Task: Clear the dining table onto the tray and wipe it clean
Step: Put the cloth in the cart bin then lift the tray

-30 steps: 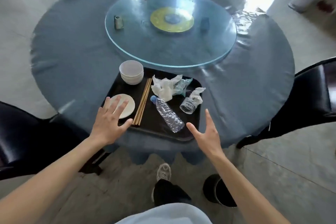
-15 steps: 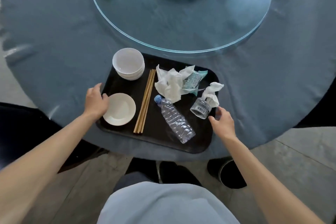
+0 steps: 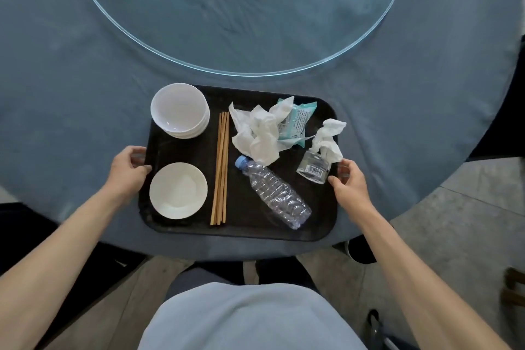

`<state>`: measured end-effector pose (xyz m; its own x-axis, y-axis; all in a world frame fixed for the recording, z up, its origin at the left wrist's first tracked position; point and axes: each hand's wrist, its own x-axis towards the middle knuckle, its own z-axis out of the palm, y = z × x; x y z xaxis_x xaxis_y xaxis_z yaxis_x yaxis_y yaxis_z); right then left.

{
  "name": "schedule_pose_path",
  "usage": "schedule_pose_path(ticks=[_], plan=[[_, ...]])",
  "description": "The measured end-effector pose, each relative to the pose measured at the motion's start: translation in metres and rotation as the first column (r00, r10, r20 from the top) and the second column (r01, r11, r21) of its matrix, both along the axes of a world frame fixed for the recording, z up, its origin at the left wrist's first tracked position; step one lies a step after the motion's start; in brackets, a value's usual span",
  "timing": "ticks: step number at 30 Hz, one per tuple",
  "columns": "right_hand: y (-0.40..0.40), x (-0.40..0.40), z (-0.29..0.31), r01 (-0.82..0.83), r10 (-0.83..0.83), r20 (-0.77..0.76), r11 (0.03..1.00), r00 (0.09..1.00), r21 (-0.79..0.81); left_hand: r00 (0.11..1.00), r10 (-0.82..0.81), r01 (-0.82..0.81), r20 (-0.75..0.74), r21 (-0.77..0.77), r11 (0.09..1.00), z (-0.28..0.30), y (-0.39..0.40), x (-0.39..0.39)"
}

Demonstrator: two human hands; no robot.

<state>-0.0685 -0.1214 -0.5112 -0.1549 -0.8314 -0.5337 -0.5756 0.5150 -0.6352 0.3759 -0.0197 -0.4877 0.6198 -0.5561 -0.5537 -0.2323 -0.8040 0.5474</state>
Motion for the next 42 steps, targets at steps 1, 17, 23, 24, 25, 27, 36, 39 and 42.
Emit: schedule_pose_path(ticks=[1, 17, 23, 24, 25, 27, 36, 39, 42], plan=[[0.0, 0.001, 0.001, 0.003, -0.003, -0.003, 1.0, 1.0, -0.005, 1.0, -0.001, 0.001, -0.001, -0.013, 1.0, 0.0, 0.0, 0.0], [0.029, -0.017, 0.059, 0.178, -0.185, -0.031, 0.971, 0.982, -0.158, 0.969, -0.239, 0.223, -0.053, -0.215, 0.951, 0.051, -0.039, 0.013], [0.075, -0.042, 0.092, 0.339, -0.356, -0.024, 0.907, 0.934, -0.251, 0.909, -0.41, 0.368, -0.078, -0.313, 0.876, 0.085, -0.081, -0.01], [0.084, -0.047, 0.098, 0.373, -0.392, -0.017, 0.888, 0.92, -0.269, 0.896, -0.438, 0.393, -0.071, -0.33, 0.858, 0.091, -0.087, -0.018], [0.093, -0.053, 0.105, 0.409, -0.428, -0.004, 0.866, 0.904, -0.286, 0.883, -0.464, 0.416, -0.068, -0.345, 0.841, 0.098, -0.093, -0.027], [0.111, -0.066, 0.119, 0.483, -0.496, 0.037, 0.822, 0.867, -0.301, 0.858, -0.511, 0.457, -0.057, -0.369, 0.809, 0.112, -0.103, -0.048], [0.213, -0.136, 0.195, 0.643, -0.656, 0.112, 0.668, 0.747, -0.374, 0.712, -0.702, 0.628, -0.001, -0.448, 0.637, 0.181, -0.102, -0.158], [0.262, -0.159, 0.216, 0.68, -0.698, 0.115, 0.625, 0.707, -0.384, 0.668, -0.744, 0.666, 0.029, -0.47, 0.58, 0.2, -0.085, -0.194], [0.321, -0.185, 0.242, 0.688, -0.729, 0.088, 0.589, 0.679, -0.424, 0.598, -0.799, 0.714, 0.064, -0.496, 0.495, 0.224, -0.054, -0.241]])
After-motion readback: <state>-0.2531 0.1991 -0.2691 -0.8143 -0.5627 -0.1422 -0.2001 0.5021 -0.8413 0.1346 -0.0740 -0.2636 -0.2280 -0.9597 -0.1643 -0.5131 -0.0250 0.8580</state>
